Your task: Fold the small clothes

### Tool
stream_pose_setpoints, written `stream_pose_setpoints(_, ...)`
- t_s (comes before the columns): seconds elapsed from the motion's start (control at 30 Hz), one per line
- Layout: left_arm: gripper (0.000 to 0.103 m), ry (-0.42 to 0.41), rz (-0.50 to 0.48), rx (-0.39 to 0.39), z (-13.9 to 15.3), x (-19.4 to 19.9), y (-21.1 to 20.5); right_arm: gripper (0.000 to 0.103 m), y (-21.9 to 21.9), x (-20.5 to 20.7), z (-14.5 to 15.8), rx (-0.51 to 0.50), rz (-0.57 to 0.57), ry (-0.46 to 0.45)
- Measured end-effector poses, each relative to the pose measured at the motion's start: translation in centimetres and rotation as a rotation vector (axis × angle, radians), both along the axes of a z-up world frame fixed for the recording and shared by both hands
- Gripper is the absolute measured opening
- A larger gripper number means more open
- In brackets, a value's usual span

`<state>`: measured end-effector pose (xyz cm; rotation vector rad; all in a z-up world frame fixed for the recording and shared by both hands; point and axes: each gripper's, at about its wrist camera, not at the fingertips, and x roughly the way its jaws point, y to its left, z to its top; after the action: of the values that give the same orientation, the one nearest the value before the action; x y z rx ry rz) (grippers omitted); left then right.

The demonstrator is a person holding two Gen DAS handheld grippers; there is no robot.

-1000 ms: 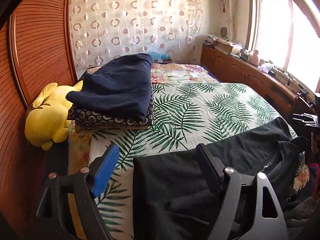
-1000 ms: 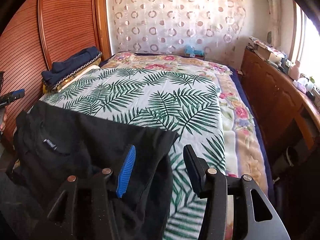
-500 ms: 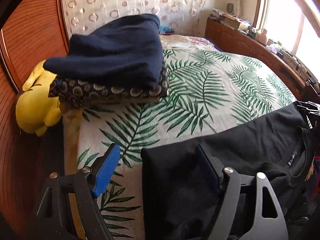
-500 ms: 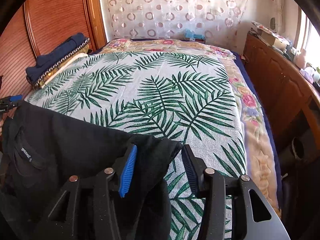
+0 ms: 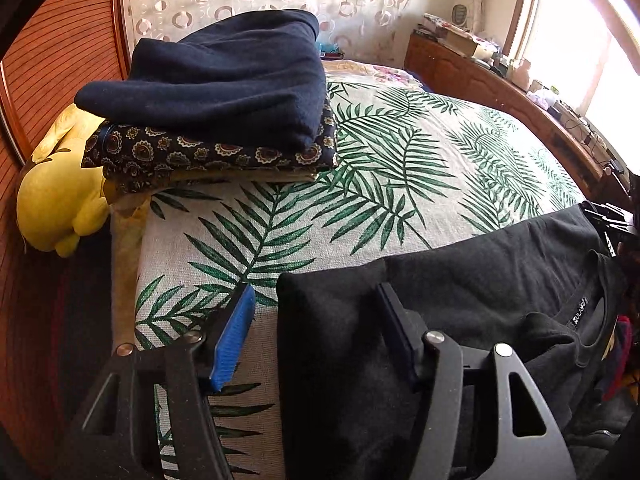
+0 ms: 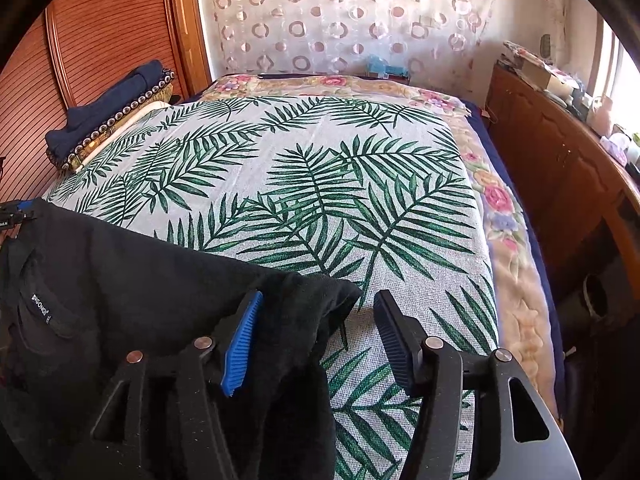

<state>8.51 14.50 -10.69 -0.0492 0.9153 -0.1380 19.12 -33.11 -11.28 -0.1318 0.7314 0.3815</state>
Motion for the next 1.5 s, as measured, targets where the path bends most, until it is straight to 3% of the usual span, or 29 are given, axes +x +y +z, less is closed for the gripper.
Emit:
stream_pose_setpoints(0.13,0.062,-0.002,-0.006,0.008,0.0,0.2,-0.3,0.06,-0.1,0.1,0.0,0.001,0.007,0.01)
stream_pose_setpoints(0.2,0.051,-0.006,-0.036,0.0,0.1,0.0,-0.4,0.06,0.1,0.1,0.0,0.005,0.024,0.017)
stream_pose_setpoints(0.27,0.032,0.0,-0.067,-0.014,0.1,-0.1,-0.8,0.059,0.5,-0.1,0.0,0.011,0.057,0.026)
stream_pose_setpoints(0.37,0.014,-0.006,-0.101,-0.01,0.3,-0.7,-1.5,0.029,1.5,-0.9,0.1,0.009,0.12,0.041)
stream_pose_setpoints(0.4,0.013,-0.019,-0.11,0.0,0.3,-1.1,-1.8,0.009,1.8,-1.2,0.1,0.028,0.158,0.061)
stream_pose_setpoints(0.47,0.012,-0.05,-0.117,0.005,0.5,-2.0,-2.2,0.009,2.6,-2.3,0.0,-0.006,0.197,0.034)
stream_pose_setpoints(0.6,0.011,-0.152,-0.108,-0.064,2.8,-4.6,-2.1,0.008,2.4,-5.2,1.2,0.019,0.214,-0.018)
stream_pose_setpoints(0.67,0.011,-0.225,-0.112,-0.096,4.8,-6.1,-2.2,0.007,1.7,-6.8,2.7,0.039,0.188,-0.054)
stream_pose_setpoints(0.73,0.011,-0.275,-0.133,-0.081,6.6,-7.3,-2.9,0.007,0.8,-8.6,4.4,0.075,0.185,-0.071)
stream_pose_setpoints(1.2,0.011,-0.554,-0.196,-0.162,17.8,-11.7,-4.4,0.007,-2.1,-16.5,14.4,0.033,0.175,-0.27)
stream_pose_setpoints(1.5,0.011,-0.729,-0.236,-0.191,26.5,-16.4,-4.2,0.007,-5.0,-23.2,21.3,0.082,0.192,-0.435)
